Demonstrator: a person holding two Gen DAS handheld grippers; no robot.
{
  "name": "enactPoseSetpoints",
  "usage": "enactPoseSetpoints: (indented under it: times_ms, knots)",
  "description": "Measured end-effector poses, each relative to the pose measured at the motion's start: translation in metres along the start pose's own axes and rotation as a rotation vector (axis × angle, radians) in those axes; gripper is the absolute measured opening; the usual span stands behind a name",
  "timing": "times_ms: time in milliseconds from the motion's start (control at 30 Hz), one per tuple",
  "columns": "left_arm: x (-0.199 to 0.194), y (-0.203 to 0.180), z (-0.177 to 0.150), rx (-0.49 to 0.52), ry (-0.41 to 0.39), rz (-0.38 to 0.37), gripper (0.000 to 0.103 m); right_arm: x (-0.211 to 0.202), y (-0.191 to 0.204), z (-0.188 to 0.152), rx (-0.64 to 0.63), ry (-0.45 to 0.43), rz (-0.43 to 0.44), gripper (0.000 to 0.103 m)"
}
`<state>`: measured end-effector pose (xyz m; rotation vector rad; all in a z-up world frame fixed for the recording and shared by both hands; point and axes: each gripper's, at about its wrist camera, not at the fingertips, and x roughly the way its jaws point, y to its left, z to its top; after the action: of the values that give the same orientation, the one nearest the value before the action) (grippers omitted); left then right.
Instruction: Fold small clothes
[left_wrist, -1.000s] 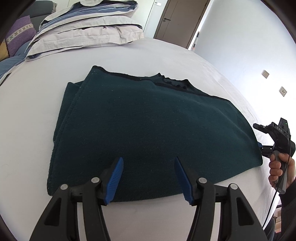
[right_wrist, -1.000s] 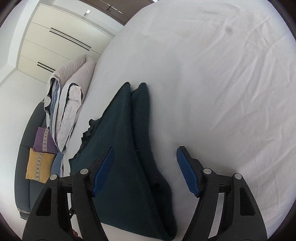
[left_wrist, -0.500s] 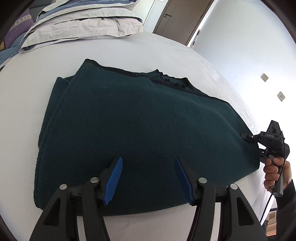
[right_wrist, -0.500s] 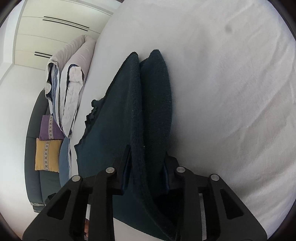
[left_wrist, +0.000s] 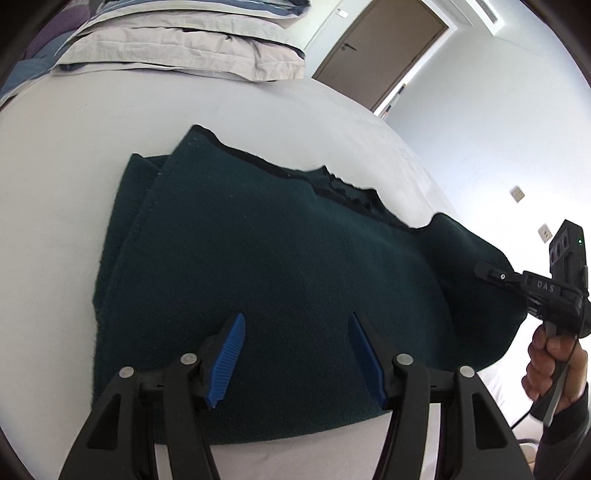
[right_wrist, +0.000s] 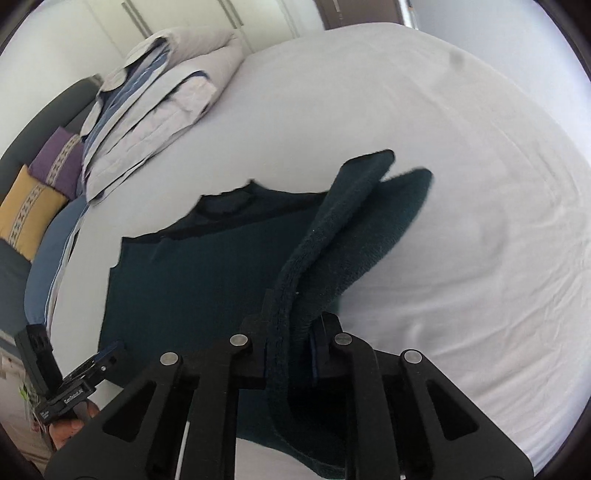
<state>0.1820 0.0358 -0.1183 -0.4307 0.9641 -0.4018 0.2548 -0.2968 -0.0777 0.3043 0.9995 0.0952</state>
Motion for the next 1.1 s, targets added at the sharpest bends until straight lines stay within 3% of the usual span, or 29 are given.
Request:
enactPoseSetpoints:
  times_ms: [167,267,367,433,467,600,833,1000,1067,1100]
  knots:
    - [-0.012,0.035,0.013,-0.136,-0.014,-0.086,0.064,0.052,0.096,-0.010,-0.189,0.109,0.030,0.013]
    - [-0.014,0.047,0.017,-0.176,-0.014,-0.105,0.068,0.092,0.119,-0.022,-0.225,0.200,0.026,0.015]
    - [-0.012,0.054,0.017,-0.199,0.005,-0.135,0.070,0.090,0.127,-0.026,-0.240,0.171,0.044,0.036]
    - [-0.011,0.056,0.017,-0.213,0.016,-0.152,0.071,0.076,0.131,-0.027,-0.263,0.158,0.097,0.071]
    - [-0.009,0.056,0.018,-0.219,0.019,-0.160,0.073,0.063,0.132,-0.028,-0.281,0.136,0.114,0.073]
    - [-0.006,0.049,0.016,-0.231,0.024,-0.184,0.077,0.026,0.122,-0.036,-0.296,0.082,0.169,0.073]
    - [0.004,0.012,0.020,-0.149,0.050,-0.171,0.077,-0.017,0.044,-0.070,-0.090,0.016,0.233,0.073]
    - [0.036,-0.014,0.024,-0.100,0.142,-0.130,0.077,-0.026,-0.002,-0.088,0.031,-0.029,0.297,0.072]
    - [0.050,-0.021,0.030,-0.093,0.165,-0.118,0.072,-0.025,-0.013,-0.092,0.046,-0.034,0.302,0.071]
    - [0.054,-0.024,0.032,-0.088,0.179,-0.118,0.063,-0.021,-0.015,-0.094,0.052,-0.038,0.305,0.069]
